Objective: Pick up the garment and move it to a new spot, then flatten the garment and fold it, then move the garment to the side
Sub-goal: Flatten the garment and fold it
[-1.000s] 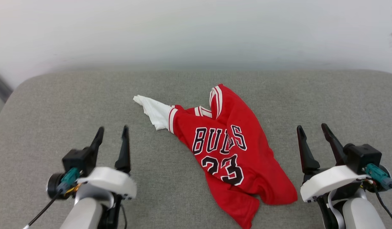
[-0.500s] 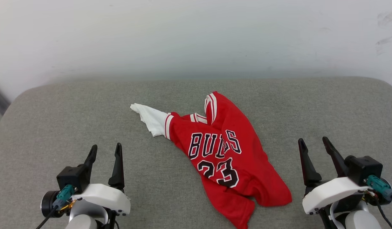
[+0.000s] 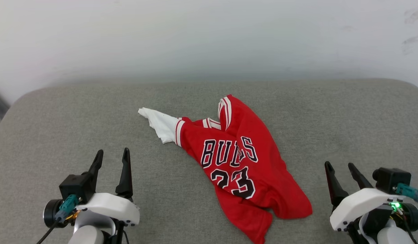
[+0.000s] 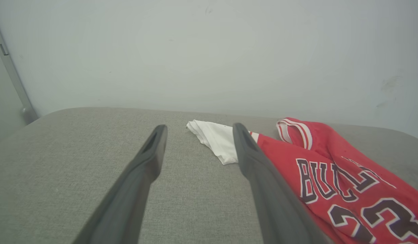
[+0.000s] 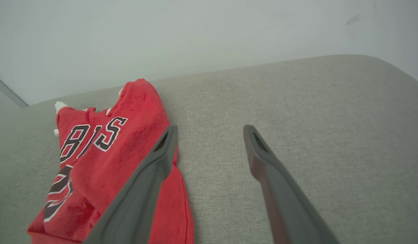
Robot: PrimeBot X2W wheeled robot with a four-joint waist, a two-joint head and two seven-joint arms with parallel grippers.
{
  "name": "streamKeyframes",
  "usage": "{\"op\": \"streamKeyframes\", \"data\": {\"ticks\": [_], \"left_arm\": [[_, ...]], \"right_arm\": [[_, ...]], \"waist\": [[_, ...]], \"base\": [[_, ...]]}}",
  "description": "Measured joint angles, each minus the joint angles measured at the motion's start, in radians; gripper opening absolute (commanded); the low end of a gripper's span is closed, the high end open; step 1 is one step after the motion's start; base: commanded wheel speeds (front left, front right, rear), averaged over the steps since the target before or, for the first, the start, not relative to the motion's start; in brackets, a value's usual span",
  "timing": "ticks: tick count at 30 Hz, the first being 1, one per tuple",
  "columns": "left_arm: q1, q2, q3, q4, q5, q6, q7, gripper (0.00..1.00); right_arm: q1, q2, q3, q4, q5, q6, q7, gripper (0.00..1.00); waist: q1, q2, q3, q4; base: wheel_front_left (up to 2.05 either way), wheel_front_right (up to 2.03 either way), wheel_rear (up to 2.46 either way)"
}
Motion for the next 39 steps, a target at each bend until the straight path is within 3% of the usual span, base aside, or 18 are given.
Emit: {"op": "streamKeyframes", "data": {"ticks": [6,14,27,29,30,39], "left_arm": [[-0.031,-0.024,-0.006,-0.023,0.024,-0.014,0.000,1.00],[-0.086,-0.067,-0.015,-0.050,0.061,-0.044,0.000,1.00],[-0.123,-0.141,0.009,-0.032,0.112,-0.097,0.000,1.00],[-0.123,-0.146,0.014,-0.026,0.117,-0.102,0.000,1.00],[-0.123,-0.146,0.019,-0.025,0.122,-0.105,0.000,1.00],[-0.109,-0.150,0.063,-0.009,0.143,-0.119,0.000,1.00]], "right_arm": [[-0.105,-0.051,-0.007,0.125,0.102,0.000,0.204,1.00],[-0.300,-0.135,0.119,0.247,0.193,0.000,0.476,1.00],[-0.482,-0.183,0.281,0.479,0.288,0.000,0.613,1.00],[-0.497,-0.185,0.297,0.500,0.300,0.000,0.631,0.16],[-0.502,-0.186,0.304,0.506,0.309,0.000,0.632,0.00],[-0.528,-0.217,0.371,0.438,0.310,0.000,0.477,0.00]], "waist": [[0.0000,0.0000,0.032,0.027],[0.0000,0.0000,0.106,0.091],[0.0001,0.0000,0.191,0.188],[0.0001,0.0000,0.192,0.189],[0.0000,0.0000,0.193,0.188],[0.0001,0.0000,0.170,0.131]], "base": [[0.00,0.00,0.00],[0.00,0.00,0.00],[0.00,0.00,0.00],[0.00,0.00,0.00],[0.00,0.00,0.00],[0.00,0.00,0.00]]}}
